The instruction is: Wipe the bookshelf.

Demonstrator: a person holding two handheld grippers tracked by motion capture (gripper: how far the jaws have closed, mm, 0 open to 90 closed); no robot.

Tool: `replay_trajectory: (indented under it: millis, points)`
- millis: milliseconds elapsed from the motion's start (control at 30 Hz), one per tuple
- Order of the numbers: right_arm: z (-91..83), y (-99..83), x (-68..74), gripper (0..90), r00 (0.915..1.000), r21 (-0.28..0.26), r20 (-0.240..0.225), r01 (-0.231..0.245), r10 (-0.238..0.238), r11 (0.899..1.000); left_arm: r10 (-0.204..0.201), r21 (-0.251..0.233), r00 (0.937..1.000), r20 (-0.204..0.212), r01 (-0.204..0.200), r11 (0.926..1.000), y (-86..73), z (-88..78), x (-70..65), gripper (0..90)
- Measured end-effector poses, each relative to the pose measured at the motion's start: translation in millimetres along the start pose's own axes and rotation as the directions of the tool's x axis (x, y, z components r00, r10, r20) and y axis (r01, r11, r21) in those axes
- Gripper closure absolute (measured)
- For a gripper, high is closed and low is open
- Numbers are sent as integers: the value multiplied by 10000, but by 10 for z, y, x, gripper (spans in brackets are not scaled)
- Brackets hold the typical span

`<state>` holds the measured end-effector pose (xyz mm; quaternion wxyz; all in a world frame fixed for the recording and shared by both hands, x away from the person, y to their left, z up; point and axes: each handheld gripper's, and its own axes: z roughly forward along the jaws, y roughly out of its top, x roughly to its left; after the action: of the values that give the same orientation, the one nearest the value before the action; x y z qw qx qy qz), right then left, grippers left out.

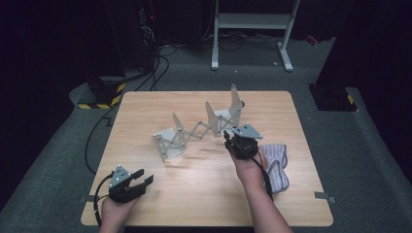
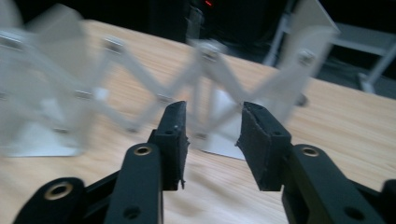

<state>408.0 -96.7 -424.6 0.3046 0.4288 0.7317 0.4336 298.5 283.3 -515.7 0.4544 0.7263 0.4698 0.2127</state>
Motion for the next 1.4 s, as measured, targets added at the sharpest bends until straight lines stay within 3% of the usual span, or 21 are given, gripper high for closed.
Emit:
replay_trajectory:
  millis: [167, 367, 400, 433, 667, 900, 1033, 1167, 1400]
  points:
    - [-85, 162, 373, 569, 9943, -466, -1045, 172, -220, 9988, -141, -26, 9995, -267, 141, 9999, -5, -49, 63, 479]
    - [64, 386, 848, 529, 9777, -754, -1986, 537, -677, 9957, -435, -87, 9975, -562, 431, 9990, -16, -119, 170, 474]
    - [135, 439, 996, 520, 9710, -771, -2230, 704, -860, 9945, -414, -100, 9974, -587, 408, 9991, -19, -130, 185, 472]
    - [135, 439, 996, 520, 9710, -771, -2230, 704, -860, 9945, -435, -123, 9972, -610, 428, 9990, -25, -139, 197, 472]
    - [364, 552, 1398, 511, 9523, -699, -2838, 965, -1125, 9929, -618, -189, 9956, -711, 606, 9980, -63, -178, 266, 470]
    - [533, 635, 1688, 520, 9345, -631, -3325, 1121, -1268, 9917, -600, -189, 9961, -642, 589, 9981, -62, -174, 242, 470]
    - [670, 660, 1828, 581, 9336, -392, -3275, 1401, -1451, 9894, -560, -146, 9966, -599, 552, 9984, -66, -168, 229, 470]
    - [729, 652, 1846, 692, 9442, -335, -2907, 1517, -1548, 9879, -610, -127, 9967, -545, 603, 9981, -73, -160, 239, 470]
    - [596, 604, 1820, 724, 9281, -436, -3149, 1951, -1989, 9798, -629, -158, 9972, -403, 623, 9979, -70, -142, 233, 466]
